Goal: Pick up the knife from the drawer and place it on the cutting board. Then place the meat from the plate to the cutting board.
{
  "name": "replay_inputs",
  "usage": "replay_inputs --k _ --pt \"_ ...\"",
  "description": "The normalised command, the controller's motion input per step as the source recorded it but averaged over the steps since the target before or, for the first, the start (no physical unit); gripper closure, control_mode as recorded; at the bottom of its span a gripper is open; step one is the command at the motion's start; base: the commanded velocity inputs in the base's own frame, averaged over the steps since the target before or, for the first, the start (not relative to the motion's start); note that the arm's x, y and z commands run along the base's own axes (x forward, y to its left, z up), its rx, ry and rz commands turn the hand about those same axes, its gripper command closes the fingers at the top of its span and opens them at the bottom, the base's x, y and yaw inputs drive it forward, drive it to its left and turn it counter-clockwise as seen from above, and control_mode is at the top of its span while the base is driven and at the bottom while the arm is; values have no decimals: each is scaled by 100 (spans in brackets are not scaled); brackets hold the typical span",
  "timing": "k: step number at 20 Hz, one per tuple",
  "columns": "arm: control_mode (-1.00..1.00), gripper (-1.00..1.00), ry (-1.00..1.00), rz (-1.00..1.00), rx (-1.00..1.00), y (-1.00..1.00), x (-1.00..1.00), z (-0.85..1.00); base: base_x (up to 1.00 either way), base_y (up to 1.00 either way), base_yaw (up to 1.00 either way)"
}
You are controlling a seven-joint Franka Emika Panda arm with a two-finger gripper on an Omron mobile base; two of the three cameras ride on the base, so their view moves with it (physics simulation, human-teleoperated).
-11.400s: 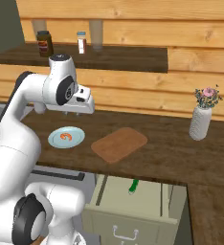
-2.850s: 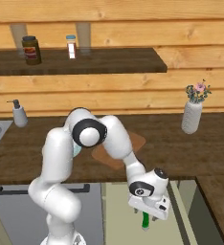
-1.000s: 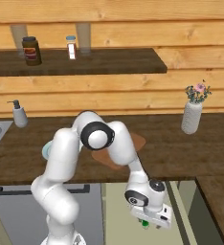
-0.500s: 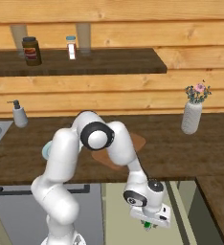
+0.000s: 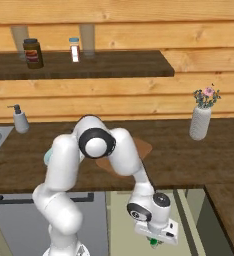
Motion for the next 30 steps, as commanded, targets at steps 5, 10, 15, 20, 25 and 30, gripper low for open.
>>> replay_inputs --k 5,10,15,20,25,30 --pt "-100 100 -1 0 0 -13 -58 95 0 0 0" --pt "-100 100 0 0 0 -9 -50 100 0 0 0" --pt "-100 100 0 0 0 0 -5 100 0 0 0" --pt "-100 100 0 0 2 -19 0 100 0 0 0" --pt "-100 100 4 0 10 -43 -5 100 0 0 0" --pt "-100 100 4 0 13 -43 -38 100 0 0 0"
